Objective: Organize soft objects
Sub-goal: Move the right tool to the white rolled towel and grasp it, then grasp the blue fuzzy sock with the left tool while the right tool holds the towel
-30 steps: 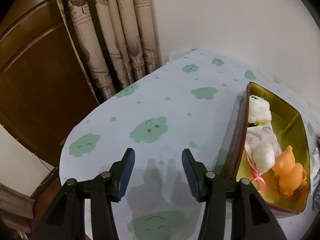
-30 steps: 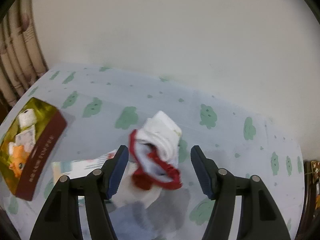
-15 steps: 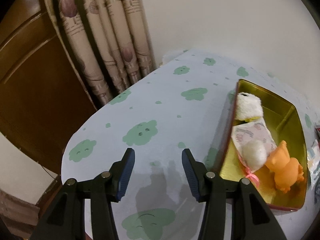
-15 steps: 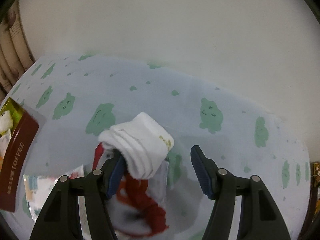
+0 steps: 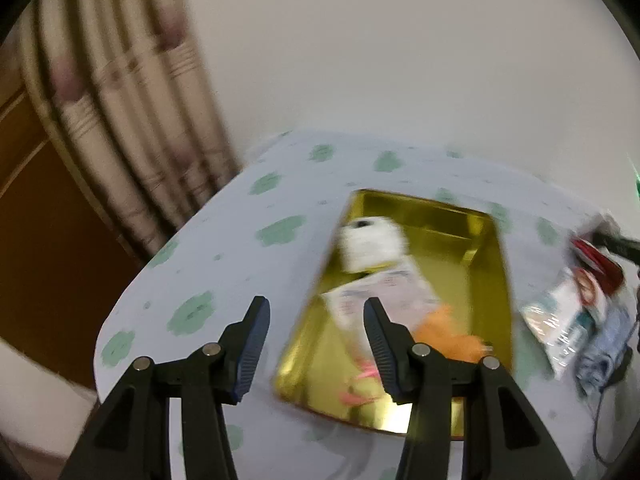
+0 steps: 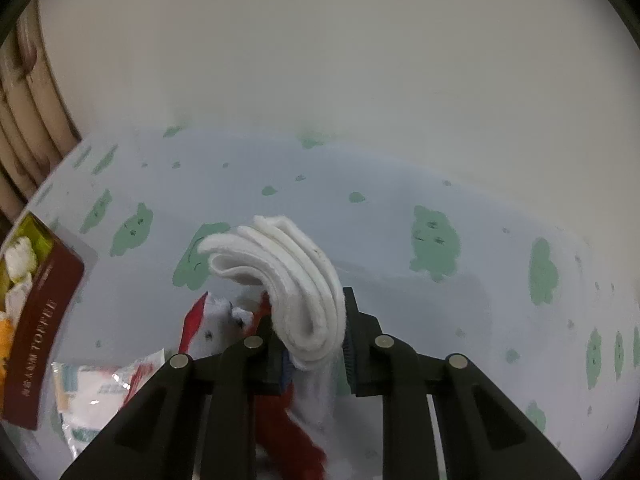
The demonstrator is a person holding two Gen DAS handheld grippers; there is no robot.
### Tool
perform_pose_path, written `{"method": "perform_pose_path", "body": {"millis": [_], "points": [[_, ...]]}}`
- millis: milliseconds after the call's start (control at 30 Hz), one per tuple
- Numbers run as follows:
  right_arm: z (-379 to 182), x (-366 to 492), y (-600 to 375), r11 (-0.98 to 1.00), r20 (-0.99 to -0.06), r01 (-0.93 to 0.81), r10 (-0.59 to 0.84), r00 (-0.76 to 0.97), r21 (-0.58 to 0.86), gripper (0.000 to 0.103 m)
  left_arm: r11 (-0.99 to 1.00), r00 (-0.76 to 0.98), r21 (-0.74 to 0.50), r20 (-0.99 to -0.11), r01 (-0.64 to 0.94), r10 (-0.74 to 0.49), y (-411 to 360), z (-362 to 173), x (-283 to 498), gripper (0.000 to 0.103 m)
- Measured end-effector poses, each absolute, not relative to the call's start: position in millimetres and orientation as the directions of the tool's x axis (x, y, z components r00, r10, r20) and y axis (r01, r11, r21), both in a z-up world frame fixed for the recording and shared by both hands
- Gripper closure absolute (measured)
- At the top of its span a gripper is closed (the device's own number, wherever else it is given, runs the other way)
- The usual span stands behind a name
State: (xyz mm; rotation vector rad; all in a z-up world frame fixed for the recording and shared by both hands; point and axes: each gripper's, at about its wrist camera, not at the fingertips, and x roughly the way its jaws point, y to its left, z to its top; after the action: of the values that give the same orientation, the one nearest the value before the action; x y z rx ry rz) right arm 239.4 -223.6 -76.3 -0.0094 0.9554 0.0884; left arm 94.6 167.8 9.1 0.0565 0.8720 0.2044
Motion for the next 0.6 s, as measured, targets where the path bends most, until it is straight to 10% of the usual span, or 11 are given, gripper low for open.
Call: {"method": "perform_pose_path", "body": {"millis": [600], "points": [[-63.8, 104.0, -331.7, 0.99, -0.791, 0.116, -0.004, 0.612, 0.084, 0.085, 0.863, 0.484, 0.008, -0.831, 0.504, -0.275, -37.7, -12.9, 81.6, 0.052]]}}
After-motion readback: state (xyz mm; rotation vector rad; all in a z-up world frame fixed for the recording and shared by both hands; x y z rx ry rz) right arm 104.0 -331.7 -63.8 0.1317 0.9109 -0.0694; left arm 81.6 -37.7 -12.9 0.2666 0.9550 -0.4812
